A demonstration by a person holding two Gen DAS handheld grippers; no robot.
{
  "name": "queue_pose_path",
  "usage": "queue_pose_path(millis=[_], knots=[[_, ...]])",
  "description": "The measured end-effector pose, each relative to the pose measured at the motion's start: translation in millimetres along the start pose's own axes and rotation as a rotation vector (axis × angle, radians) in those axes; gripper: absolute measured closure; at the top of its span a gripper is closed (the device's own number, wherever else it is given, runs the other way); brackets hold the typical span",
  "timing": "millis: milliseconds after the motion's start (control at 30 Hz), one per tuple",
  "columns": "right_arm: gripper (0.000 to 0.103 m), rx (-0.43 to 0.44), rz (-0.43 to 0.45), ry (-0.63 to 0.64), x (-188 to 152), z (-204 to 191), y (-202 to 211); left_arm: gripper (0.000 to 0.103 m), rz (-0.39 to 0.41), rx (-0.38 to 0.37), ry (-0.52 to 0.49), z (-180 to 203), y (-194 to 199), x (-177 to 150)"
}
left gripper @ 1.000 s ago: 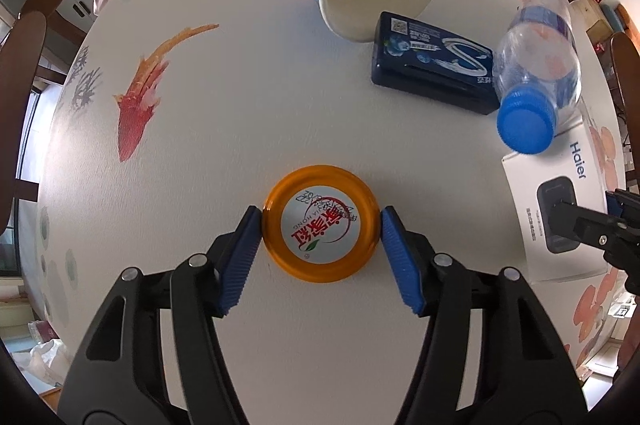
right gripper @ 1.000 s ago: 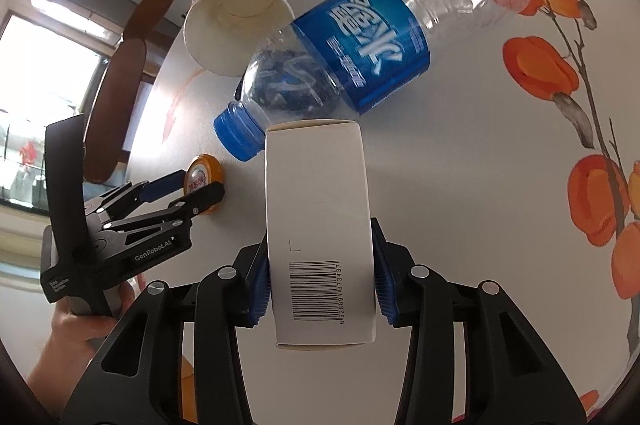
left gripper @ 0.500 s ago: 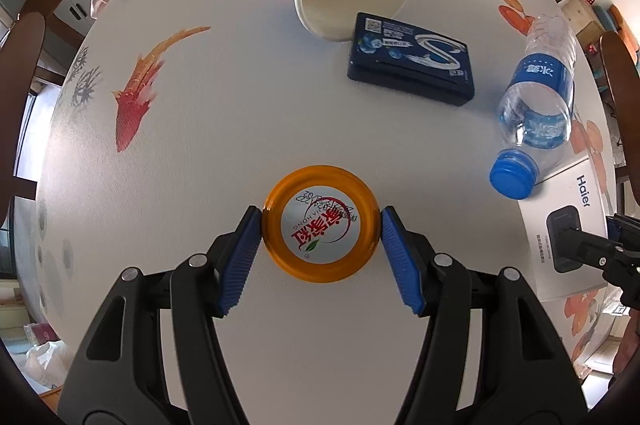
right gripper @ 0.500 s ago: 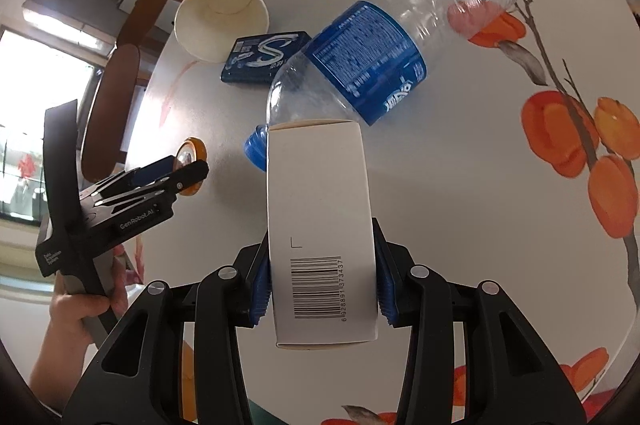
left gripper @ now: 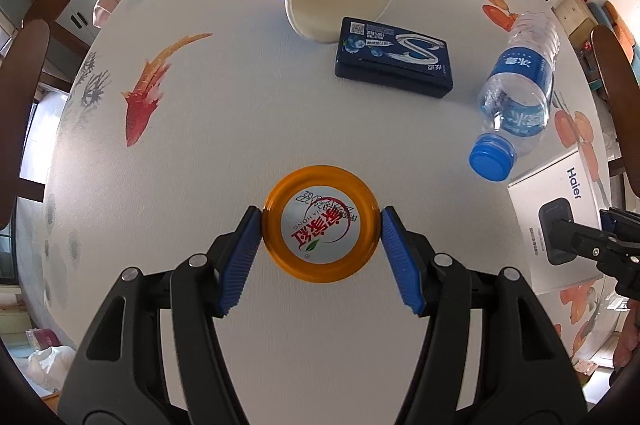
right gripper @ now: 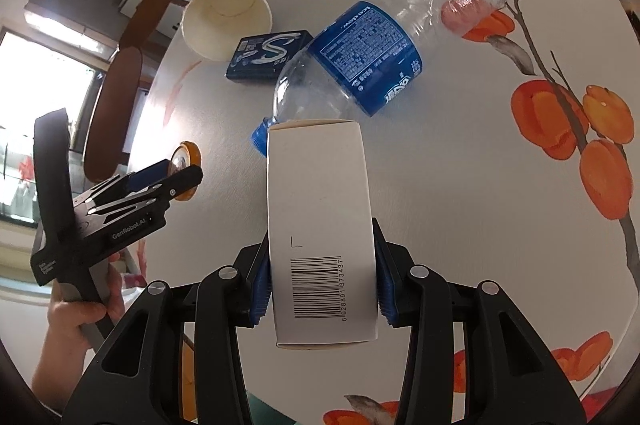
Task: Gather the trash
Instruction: 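Lift the orange jar and white box and carry them over the grey bin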
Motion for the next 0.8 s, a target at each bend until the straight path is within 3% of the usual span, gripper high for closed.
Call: queue_pose_path(millis=[433, 800], knots=[[0.06, 0.035, 0.011, 0.012, -5, -5, 14, 0.045, 0.029, 0.007, 0.025, -3, 14, -3], [0.06, 0.071, -0.001, 0.072, -4, -33, 16, 0.045, 0.071, 0.038, 0.084, -32, 36, -15]])
Point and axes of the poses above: each gripper's, at about its wrist camera, not at the fingertips, and y roughly against the way its jaws point, z to its right, x to its top, the point moved 2 cm from there along -y, roughly the way its jaws point, and after that the axes turned 4 degrees about z, right-handed, at the moved point
